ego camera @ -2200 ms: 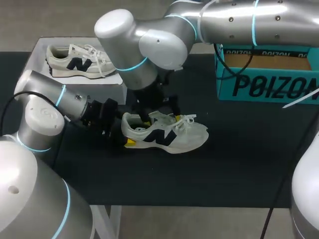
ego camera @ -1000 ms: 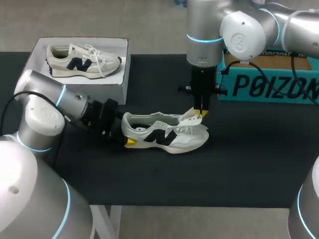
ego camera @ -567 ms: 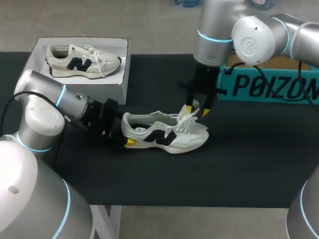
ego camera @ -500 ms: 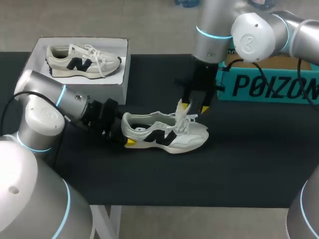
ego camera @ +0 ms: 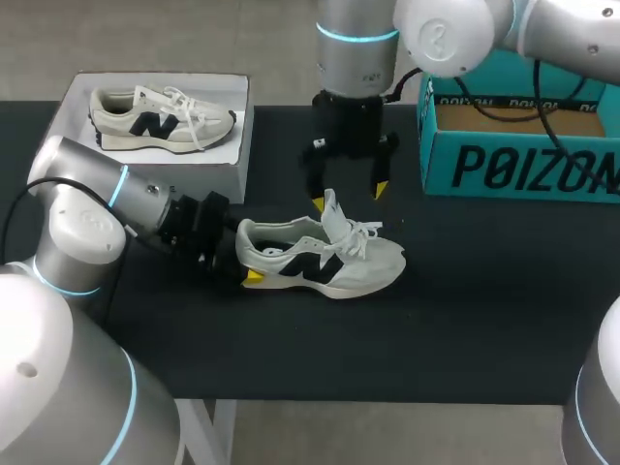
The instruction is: Take the shoe out of the shoebox, open the shoe tongue, remove and reinsert the insole, then place the shoe into the shoebox
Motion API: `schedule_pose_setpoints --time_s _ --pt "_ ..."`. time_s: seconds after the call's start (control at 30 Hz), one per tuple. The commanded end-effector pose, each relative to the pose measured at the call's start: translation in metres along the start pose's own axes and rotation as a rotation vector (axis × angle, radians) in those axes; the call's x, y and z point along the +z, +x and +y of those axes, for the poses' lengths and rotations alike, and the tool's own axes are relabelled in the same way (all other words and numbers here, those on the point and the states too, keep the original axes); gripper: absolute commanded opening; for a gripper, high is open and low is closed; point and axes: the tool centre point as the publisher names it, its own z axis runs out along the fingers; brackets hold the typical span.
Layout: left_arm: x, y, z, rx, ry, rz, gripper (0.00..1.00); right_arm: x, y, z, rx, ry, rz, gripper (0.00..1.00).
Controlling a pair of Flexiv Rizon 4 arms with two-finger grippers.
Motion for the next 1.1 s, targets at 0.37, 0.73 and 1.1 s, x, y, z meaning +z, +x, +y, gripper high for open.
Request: schedule_pose_setpoints --time_s 0.37,0.73,1.1 --pt "0.003 0.0 0.004 0.001 0.001 -0.002 0.0 -0.017 0.047 0.039 -1.133 -0.3 -0.566 0.0" --pt "0.003 0.0 0.004 0.001 0.001 -0.002 0.0 -0.021 0.05 0.038 -1.169 -0.148 -0.695 0.0" --pt "0.003 0.0 0.004 0.001 0.001 -0.002 0.0 0.009 0.058 0.032 -1.169 -0.179 -0.515 0.0"
